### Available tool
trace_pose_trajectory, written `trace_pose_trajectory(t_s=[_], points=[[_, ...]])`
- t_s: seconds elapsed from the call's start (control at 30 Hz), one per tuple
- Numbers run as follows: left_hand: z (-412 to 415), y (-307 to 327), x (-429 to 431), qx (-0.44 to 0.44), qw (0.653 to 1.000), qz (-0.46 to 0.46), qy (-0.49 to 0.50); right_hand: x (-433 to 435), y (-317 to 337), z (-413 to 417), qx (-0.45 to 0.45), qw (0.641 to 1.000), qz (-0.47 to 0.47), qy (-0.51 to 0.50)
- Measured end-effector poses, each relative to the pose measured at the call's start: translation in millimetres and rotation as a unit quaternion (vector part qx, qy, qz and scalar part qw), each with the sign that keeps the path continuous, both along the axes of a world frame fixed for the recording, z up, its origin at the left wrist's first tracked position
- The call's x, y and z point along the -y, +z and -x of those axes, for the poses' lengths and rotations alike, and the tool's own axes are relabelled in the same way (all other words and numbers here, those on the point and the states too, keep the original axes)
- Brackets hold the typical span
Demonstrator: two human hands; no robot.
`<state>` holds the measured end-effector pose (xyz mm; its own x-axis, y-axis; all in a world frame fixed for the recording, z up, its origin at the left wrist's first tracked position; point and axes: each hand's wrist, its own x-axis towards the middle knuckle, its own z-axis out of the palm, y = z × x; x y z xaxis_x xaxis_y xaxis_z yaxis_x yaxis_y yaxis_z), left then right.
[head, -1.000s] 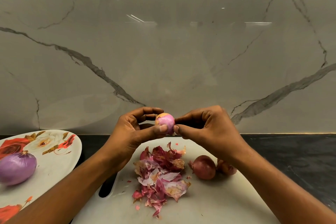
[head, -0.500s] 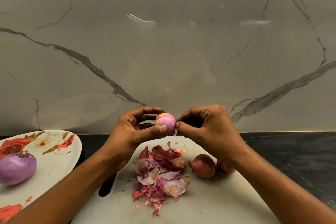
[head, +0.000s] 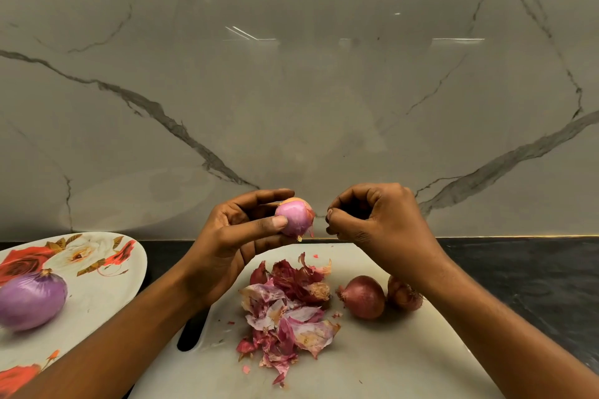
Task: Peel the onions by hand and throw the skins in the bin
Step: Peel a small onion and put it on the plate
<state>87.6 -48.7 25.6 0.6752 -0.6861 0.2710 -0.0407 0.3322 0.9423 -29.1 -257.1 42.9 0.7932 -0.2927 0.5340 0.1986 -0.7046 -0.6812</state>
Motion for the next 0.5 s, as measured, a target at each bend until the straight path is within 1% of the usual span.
trace_pose_trajectory(t_s=[0.17,0.33,0.43,0.5], points=[[-3,-1,0,-0.016,1.000,0.001,-0.010,-2,1,2,-0.022,1.000,-0.001,0.013],[-4,-3,1,0.002,1.000,-0.013,0.008,-8,4,5,-0.007,0.998,-0.026,0.063],[-3,-3,1,0.012,1.000,-0.021,0.018,-10,6,7,-0.005,0.997,-0.020,0.079],[-2,-2,1,0.015,0.999,-0.023,0.017,-10,5,7,-0.004,0.997,-0.008,0.073]])
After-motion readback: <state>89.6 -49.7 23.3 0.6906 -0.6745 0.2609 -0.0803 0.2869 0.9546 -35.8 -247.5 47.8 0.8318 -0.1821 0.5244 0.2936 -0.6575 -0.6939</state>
